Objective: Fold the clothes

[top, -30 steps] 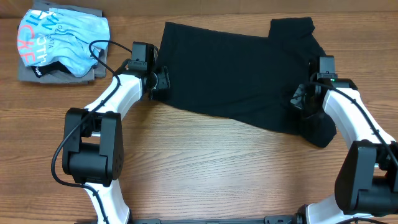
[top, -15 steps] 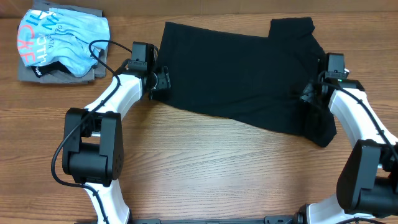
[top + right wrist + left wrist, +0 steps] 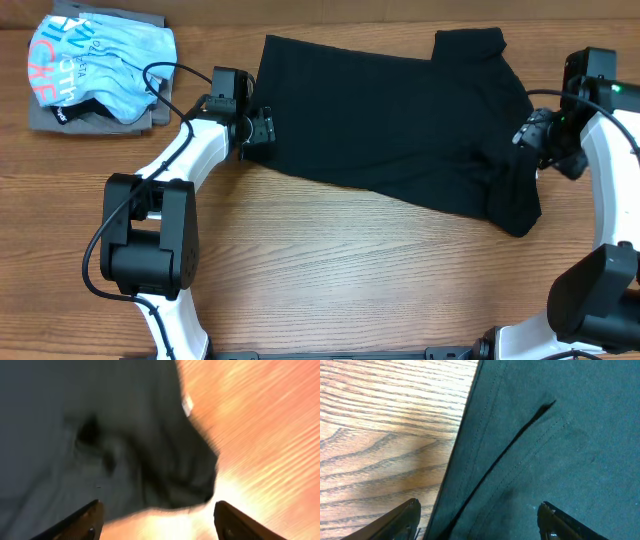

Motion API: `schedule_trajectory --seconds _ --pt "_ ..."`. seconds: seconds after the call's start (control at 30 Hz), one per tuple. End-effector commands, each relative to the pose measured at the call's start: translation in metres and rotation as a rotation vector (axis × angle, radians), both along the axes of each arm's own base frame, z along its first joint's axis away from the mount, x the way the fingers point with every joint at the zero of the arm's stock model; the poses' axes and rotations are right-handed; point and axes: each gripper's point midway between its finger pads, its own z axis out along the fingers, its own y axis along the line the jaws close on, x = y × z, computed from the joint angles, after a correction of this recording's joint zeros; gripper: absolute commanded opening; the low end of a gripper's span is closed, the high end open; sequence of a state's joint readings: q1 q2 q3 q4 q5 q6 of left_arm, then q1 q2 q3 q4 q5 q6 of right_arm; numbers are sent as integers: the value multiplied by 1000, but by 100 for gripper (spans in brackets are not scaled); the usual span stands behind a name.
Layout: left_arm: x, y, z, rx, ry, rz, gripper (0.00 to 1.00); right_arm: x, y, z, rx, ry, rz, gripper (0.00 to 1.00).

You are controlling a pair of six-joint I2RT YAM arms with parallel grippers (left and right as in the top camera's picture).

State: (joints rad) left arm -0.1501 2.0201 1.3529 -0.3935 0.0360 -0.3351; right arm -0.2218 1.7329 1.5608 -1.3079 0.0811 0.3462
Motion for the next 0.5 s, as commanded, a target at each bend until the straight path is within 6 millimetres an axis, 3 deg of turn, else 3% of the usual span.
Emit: schedule_trajectory --seconds 0.0,0.17,0.37,0.47 --pt "8 0 4 16 -18 -15 77 -16 45 -10 194 57 138 74" --pt "8 0 3 16 -18 -15 78 -47 58 -52 214 183 151 75" --pt "7 0 3 17 -15 -15 79 -51 54 -98 182 161 144 76" --pt "7 0 3 17 -14 -15 79 -47 36 -106 82 143 67 76"
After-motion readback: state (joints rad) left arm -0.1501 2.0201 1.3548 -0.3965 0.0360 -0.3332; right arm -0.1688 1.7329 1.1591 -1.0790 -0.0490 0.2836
